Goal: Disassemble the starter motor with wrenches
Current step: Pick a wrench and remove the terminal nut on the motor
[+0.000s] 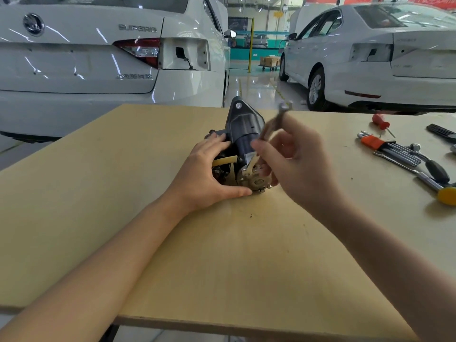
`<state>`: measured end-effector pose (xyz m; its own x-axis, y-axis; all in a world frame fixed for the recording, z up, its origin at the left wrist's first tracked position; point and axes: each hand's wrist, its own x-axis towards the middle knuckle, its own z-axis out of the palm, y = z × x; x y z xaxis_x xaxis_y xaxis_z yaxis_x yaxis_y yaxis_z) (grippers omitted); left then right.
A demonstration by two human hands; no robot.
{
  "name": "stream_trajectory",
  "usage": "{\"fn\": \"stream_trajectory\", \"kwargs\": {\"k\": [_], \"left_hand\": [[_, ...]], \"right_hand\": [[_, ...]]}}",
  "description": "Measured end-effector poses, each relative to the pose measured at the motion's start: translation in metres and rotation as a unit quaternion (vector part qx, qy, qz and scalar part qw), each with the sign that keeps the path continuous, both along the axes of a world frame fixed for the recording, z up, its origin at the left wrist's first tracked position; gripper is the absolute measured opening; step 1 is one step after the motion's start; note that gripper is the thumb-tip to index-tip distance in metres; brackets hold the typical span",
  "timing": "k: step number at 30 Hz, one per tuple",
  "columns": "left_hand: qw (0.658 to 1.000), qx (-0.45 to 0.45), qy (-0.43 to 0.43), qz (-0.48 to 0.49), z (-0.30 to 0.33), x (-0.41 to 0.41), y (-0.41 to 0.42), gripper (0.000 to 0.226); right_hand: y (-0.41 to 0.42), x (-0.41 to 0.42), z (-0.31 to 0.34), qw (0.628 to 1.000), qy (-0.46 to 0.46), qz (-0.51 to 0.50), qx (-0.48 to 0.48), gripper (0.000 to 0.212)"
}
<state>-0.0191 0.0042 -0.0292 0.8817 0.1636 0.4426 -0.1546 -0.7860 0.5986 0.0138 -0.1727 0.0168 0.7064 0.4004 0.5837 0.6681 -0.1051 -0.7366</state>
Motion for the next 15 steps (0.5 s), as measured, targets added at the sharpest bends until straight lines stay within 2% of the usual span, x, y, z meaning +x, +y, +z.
{"fn": "stream_trajectory", "kwargs": {"k": [2,5,7,9,10,11,12,13,15], "left_hand": [[1.0,0.012,-0.01,-0.002,-0.002,0.0,0.0,0.105],[1.0,-0.012,-0.016,-0.013,-0.004,-0.002,0.001,0.095],[0.999,-0.017,-0.017,-0.044,-0.002,-0.002,0.003,0.083],[0.998,0.019,-0.015,-0.057,-0.002,-0.001,0.006,0.079],[0.998,0.019,-0.01,-0.055,-0.002,0.0,0.007,0.075],[0.999,0.01,-0.009,-0.051,-0.002,0.0,0.007,0.069],[0.999,0.002,-0.016,-0.049,-0.003,0.0,0.007,0.067],[0.999,0.001,-0.023,-0.042,-0.004,0.0,0.007,0.07],[0.999,0.007,-0.023,-0.026,-0.004,0.0,0.006,0.087]], "right_hand": [[0.009,0.003,0.007,0.997,-0.053,0.016,-0.06,0.004],[0.022,-0.002,0.012,0.97,-0.157,0.061,-0.174,0.012],[0.028,-0.008,0.007,0.924,-0.234,0.088,-0.291,0.014],[0.029,-0.013,-0.003,0.861,-0.333,0.06,-0.381,0.022],[0.026,-0.015,-0.007,0.852,-0.365,0.054,-0.372,0.025],[0.022,-0.017,-0.011,0.865,-0.378,0.06,-0.324,0.026],[0.018,-0.018,-0.016,0.895,-0.362,0.061,-0.252,0.025],[0.013,-0.02,-0.019,0.935,-0.312,0.049,-0.163,0.023],[0.004,-0.021,-0.024,0.993,-0.11,0.034,0.019,0.016]]}}
